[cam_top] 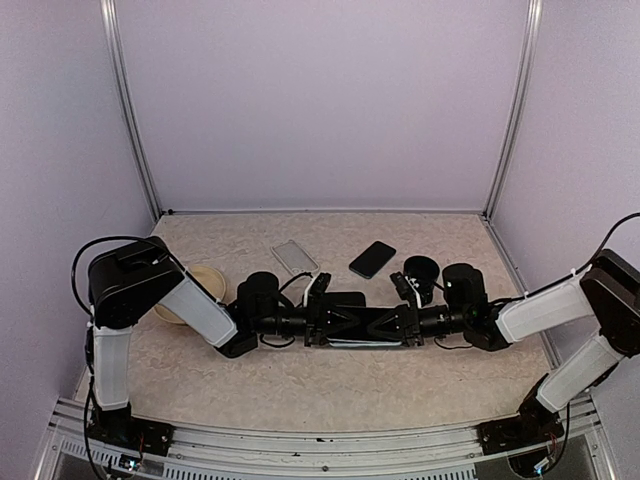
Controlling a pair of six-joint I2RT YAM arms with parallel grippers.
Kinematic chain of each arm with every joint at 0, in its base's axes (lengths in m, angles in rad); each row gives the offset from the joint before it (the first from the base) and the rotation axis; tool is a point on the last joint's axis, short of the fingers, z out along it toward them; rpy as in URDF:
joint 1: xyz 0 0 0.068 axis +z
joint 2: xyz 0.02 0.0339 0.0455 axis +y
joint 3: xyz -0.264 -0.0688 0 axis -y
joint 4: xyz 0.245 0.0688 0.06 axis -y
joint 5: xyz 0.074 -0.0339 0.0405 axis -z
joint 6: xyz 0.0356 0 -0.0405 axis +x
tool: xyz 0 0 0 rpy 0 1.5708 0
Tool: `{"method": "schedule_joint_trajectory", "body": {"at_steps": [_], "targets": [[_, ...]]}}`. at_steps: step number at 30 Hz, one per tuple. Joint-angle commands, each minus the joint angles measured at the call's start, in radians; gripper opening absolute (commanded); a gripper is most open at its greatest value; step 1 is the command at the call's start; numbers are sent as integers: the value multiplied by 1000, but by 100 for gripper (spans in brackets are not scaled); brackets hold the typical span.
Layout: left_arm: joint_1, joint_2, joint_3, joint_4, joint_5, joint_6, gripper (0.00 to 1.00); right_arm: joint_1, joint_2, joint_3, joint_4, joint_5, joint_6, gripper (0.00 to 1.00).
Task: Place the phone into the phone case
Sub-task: Install the phone into the phone case, then press the phone case against the phone.
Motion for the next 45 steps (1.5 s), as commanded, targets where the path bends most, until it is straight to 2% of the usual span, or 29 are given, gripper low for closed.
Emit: {"method": "schedule_joint_trajectory", "body": {"at_steps": [1,19,31,39,45], "targets": [[10,-57,-13,-20,11,27,32,-9,-44,-13,78,-25,-22,23],[55,-192,-35,-231,-12,158,52,-62,-118,-40,60,-49,-30,12],[86,-257,-54,-347,-36,258,55,-82,-191,-33,-1,-88,-105,8],[86,-263,-55,-339,-9,288,57,-83,-229,-10,-75,-134,-238,4],[85,-273,-59,-273,38,290,58,-83,-230,2,-109,-167,-329,4]]}}
